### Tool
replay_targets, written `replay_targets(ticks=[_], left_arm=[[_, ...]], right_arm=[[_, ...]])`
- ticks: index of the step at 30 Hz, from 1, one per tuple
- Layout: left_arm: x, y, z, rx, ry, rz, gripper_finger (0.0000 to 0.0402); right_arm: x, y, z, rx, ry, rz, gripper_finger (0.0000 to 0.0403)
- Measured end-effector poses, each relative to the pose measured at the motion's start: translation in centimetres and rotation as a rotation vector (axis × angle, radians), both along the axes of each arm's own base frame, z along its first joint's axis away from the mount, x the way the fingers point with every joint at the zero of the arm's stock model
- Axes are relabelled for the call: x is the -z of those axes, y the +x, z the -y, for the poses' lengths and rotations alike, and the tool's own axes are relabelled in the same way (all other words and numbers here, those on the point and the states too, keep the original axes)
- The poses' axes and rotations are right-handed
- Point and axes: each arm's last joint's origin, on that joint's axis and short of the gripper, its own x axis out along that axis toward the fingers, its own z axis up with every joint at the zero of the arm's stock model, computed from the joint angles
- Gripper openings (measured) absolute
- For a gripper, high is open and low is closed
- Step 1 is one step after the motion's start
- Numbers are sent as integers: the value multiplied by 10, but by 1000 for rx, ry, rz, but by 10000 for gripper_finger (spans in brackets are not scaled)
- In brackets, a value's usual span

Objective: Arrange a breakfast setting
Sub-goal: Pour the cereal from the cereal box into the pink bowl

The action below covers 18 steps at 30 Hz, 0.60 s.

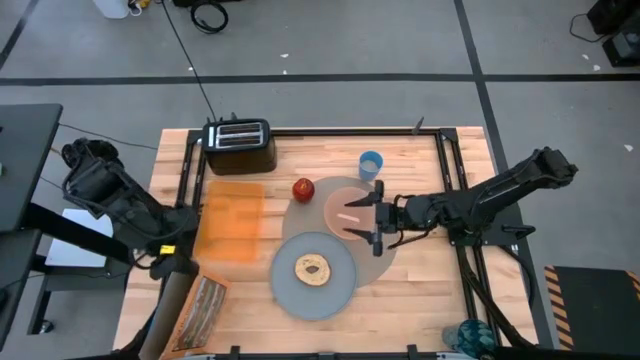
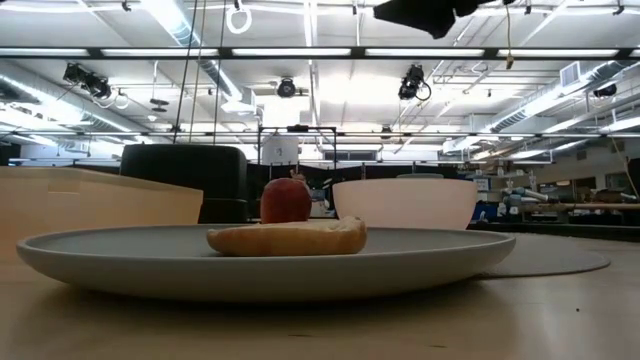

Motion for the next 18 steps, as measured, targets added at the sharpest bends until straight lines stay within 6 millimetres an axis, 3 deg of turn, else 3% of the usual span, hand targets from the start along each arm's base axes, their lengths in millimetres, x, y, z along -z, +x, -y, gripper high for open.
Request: replay_targets(ticks=[11,18], left_arm=[[-1,-9,3,-18,-232,-290,125],[2,-12,6,-58,-251,-413,125]], right_arm=[[41,40,-24,-36,25,78,292],[59,54,-30,-39,40,142,292]])
